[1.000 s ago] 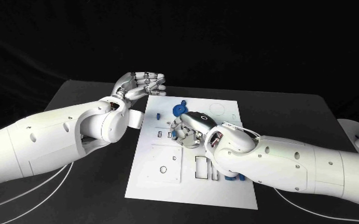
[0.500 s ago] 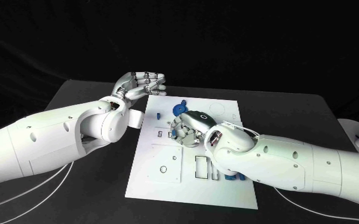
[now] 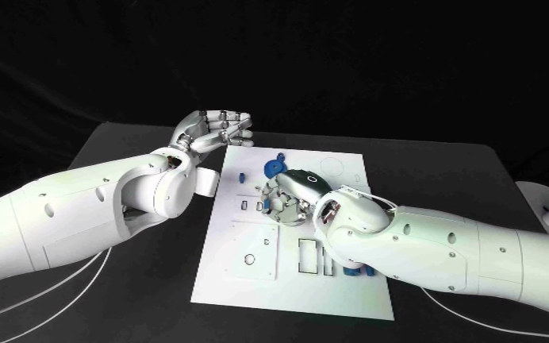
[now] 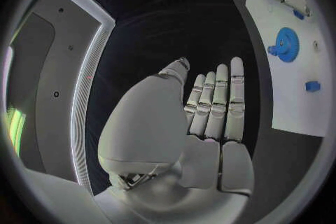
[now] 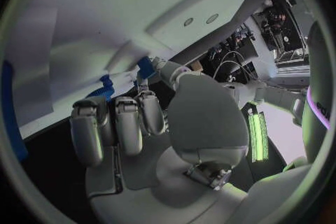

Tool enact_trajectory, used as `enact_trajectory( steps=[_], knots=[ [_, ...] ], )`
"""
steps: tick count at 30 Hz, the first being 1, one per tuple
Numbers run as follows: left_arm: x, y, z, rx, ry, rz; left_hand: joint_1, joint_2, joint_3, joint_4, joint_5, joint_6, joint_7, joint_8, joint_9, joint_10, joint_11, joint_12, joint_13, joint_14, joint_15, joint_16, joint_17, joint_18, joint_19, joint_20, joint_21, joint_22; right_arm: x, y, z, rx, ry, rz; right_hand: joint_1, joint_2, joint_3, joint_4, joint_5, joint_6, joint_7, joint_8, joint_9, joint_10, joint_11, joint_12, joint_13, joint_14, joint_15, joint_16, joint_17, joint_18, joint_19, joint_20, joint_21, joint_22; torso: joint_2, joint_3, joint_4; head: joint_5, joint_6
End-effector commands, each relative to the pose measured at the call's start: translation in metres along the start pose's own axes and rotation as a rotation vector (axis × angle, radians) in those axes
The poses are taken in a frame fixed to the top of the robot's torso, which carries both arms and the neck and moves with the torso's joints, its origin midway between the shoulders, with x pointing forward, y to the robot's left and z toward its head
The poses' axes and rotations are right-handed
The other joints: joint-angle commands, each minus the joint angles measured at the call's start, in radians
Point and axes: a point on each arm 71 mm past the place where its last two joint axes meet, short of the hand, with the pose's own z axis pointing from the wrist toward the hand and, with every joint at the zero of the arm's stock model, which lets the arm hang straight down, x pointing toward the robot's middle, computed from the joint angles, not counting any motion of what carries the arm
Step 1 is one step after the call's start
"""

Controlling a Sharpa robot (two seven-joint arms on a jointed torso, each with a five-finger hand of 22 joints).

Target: Assemble the parts on the task board

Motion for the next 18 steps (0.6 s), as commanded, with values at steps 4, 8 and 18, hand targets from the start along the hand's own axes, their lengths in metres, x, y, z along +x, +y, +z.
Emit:
enact_trajectory(
  steps=[4, 8, 18],
  knots=[
    [0.0021, -0.0011, 0.0002, 0.004, 0.018, -0.011, 0.011, -0.001, 0.006, -0.002, -0.005, -0.003, -0.001, -0.007, -0.001, -0.003, 0.0, -0.002, 0.0, -0.006, 0.003, -0.005, 0.001, 0.009, -0.007, 0.0, 0.003, 0.002, 0.0051, -0.0009, -0.0016, 0.008, 0.028, -0.022, 0.001, -0.01, -0.002, 0.006, -0.005, -0.01, 0.002, -0.01, -0.006, -0.007, 0.003, -0.007, 0.086, 0.09, 0.003, -0.001, 0.191, -0.014, 0.104, 0.001, 0.004, 0.263, 0.0, -0.0001, 0.0008, -0.002, 0.0],
    [0.0016, -0.0011, 0.0001, 0.004, 0.016, -0.01, 0.011, -0.001, 0.006, -0.002, -0.005, -0.003, -0.001, -0.007, -0.001, -0.003, 0.0, -0.002, 0.0, -0.006, 0.003, -0.005, 0.001, 0.009, -0.007, 0.0, 0.003, 0.002, 0.0053, -0.0008, -0.0016, 0.007, 0.03, -0.024, 0.0, -0.012, -0.002, 0.006, -0.005, -0.012, 0.003, -0.01, -0.007, -0.008, 0.004, -0.008, 0.086, 0.09, 0.003, -0.001, 0.192, -0.014, 0.104, 0.001, 0.003, 0.262, 0.0, -0.0003, 0.0004, -0.003, 0.0],
    [0.0008, -0.0011, -0.0001, 0.003, 0.015, -0.01, 0.011, -0.001, 0.006, -0.002, -0.005, -0.003, -0.001, -0.007, -0.001, -0.003, 0.0, -0.002, 0.0, -0.006, 0.003, -0.005, 0.001, 0.009, -0.007, 0.0, 0.003, 0.002, 0.0052, -0.0012, -0.0017, 0.007, 0.032, -0.029, -0.002, -0.018, -0.003, 0.007, -0.007, -0.016, 0.005, -0.013, -0.009, -0.011, 0.006, -0.012, 0.083, 0.09, 0.005, -0.001, 0.19, -0.013, 0.102, 0.003, 0.001, 0.26, 0.0, -0.0004, 0.001, -0.003, -0.002]
  ],
)
